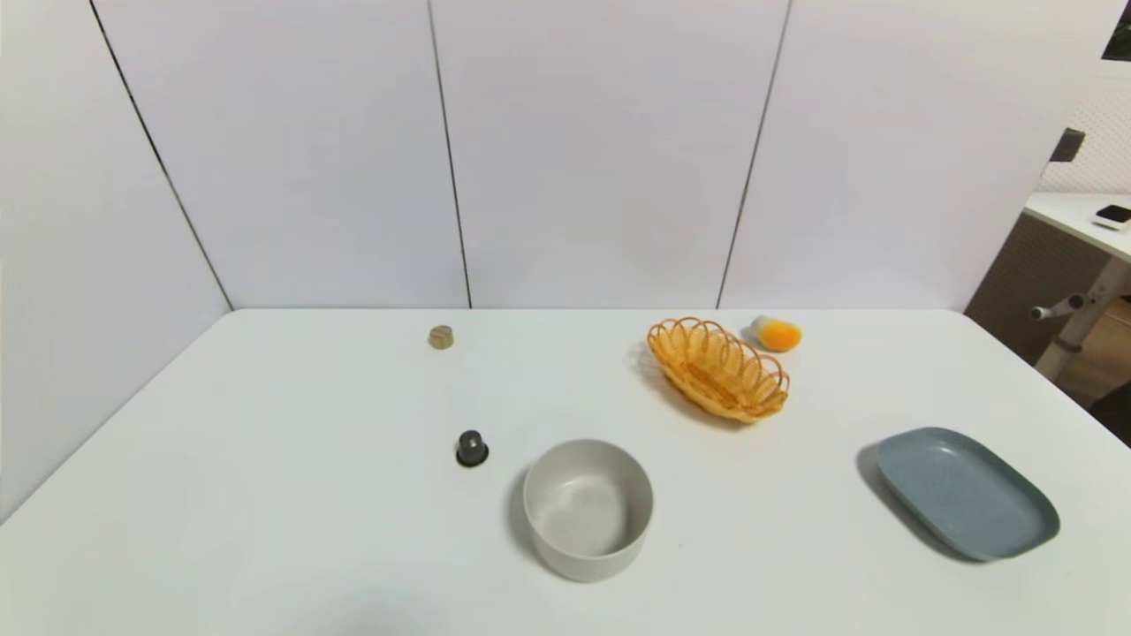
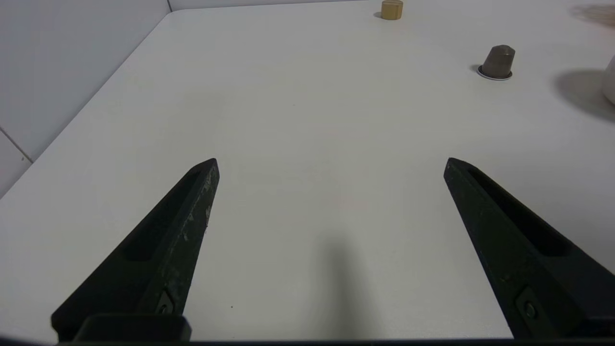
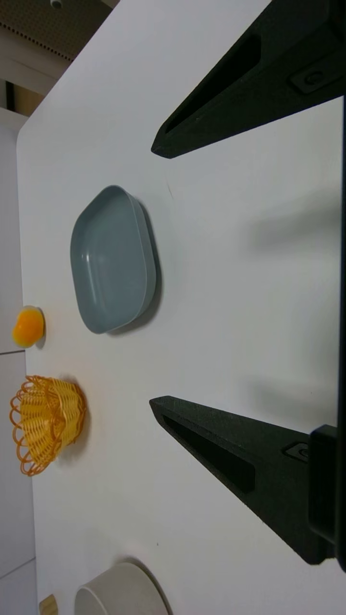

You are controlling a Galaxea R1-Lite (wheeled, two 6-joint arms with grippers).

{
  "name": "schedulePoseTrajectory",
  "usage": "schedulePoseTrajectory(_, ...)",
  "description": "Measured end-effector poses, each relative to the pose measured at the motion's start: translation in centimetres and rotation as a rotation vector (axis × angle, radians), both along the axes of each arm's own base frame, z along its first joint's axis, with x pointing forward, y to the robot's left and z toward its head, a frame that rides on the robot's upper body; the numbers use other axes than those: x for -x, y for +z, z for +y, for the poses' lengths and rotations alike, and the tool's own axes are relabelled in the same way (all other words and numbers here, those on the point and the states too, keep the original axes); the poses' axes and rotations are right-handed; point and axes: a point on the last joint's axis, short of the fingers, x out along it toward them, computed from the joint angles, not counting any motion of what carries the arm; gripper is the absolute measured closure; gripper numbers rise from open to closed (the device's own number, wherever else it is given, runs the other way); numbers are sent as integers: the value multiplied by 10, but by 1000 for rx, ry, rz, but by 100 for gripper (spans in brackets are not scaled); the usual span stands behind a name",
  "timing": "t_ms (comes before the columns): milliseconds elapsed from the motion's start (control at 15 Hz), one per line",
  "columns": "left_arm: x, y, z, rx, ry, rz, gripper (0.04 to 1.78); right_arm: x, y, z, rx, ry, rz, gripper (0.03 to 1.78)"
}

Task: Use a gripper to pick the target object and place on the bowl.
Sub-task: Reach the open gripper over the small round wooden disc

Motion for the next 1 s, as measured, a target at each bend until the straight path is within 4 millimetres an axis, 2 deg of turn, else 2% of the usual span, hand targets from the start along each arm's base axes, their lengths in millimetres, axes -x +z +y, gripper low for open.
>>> schedulePoseTrajectory(1000, 0, 0, 0, 0, 0, 0, 13, 0, 0, 0, 0, 0, 0, 10)
